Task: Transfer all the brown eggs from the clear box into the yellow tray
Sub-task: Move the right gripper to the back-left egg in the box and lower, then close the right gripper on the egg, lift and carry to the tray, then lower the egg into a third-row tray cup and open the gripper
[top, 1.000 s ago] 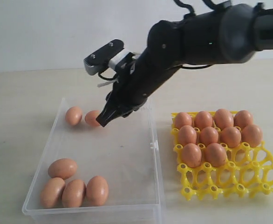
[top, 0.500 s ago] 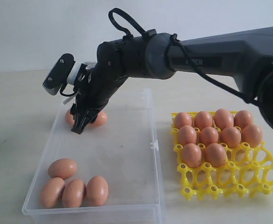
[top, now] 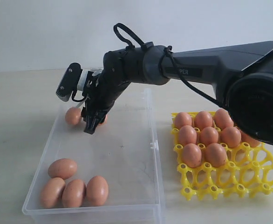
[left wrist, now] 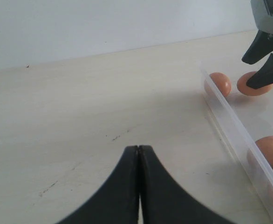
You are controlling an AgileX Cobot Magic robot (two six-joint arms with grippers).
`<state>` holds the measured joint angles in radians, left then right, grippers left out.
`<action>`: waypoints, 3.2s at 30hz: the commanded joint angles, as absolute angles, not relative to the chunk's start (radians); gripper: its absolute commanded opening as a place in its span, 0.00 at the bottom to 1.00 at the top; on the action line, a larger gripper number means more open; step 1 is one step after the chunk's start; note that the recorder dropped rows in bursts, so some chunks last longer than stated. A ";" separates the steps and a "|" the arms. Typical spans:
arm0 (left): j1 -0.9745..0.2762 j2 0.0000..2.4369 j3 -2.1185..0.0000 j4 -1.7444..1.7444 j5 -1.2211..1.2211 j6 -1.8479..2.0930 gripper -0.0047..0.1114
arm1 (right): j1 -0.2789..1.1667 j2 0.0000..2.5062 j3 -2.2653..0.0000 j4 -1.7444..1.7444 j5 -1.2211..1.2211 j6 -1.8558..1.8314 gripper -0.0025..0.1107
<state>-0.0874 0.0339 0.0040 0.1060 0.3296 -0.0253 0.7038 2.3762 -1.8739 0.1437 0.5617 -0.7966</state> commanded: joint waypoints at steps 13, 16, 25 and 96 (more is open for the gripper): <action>-0.091 0.035 0.000 0.105 0.316 -0.030 0.04 | 0.698 2.457 -1.883 0.209 0.520 -0.804 0.50; -0.091 0.035 0.000 0.105 0.316 -0.030 0.04 | 0.698 2.457 -1.883 0.209 0.520 -0.804 0.37; -0.091 0.035 0.000 0.105 0.316 -0.030 0.04 | 0.698 2.434 -1.883 0.258 0.554 -0.791 0.02; -0.091 0.035 0.000 0.105 0.316 -0.030 0.04 | 0.315 1.540 -0.357 0.460 -0.417 -0.342 0.02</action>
